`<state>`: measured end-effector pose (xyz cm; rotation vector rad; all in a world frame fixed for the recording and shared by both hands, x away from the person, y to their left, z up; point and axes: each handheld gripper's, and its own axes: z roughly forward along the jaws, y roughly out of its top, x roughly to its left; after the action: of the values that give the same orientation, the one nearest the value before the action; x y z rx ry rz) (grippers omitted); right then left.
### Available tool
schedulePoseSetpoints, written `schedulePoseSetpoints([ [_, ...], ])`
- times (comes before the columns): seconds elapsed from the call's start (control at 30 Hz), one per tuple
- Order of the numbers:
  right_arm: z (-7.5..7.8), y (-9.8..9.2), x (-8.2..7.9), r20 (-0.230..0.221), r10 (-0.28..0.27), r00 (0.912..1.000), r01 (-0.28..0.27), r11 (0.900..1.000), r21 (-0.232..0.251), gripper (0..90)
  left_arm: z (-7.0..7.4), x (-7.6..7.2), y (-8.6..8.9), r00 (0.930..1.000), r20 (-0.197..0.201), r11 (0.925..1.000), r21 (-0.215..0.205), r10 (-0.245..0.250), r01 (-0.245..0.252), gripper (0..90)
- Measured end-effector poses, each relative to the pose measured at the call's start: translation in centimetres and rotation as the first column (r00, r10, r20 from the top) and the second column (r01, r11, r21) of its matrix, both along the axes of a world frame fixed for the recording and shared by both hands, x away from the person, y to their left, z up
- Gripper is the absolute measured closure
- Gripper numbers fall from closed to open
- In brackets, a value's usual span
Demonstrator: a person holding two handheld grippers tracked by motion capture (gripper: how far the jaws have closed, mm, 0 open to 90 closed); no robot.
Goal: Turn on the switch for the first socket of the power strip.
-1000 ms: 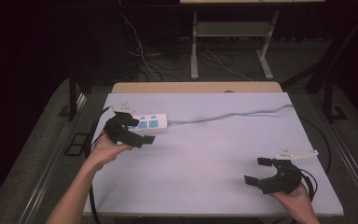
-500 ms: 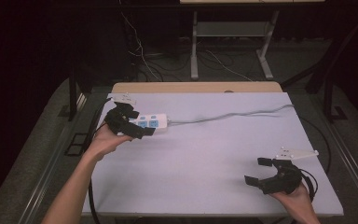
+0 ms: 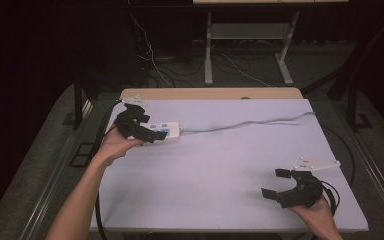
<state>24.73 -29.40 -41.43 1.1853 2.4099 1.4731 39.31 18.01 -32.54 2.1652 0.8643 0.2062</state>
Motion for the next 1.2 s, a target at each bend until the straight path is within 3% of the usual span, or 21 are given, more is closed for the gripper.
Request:
schedulePoseSetpoints([
  [0.67, -0.2, -0.2, 0.0, -0.008, 0.002, 1.0000, -0.002, 1.000, 0.001, 0.6, -0.9, 3.7, 0.6, 0.9987, -0.040, 0.9988, 0.039, 0.031, -0.029, 3.0],
  [1.2, -0.2, -0.3, -0.1, -0.010, -0.003, 0.9999, 0.003, 1.000, 0.005, 0.6, -1.3, 6.6, 0.3, 0.9977, -0.047, 0.9971, 0.060, 0.049, -0.046, 23.0],
])
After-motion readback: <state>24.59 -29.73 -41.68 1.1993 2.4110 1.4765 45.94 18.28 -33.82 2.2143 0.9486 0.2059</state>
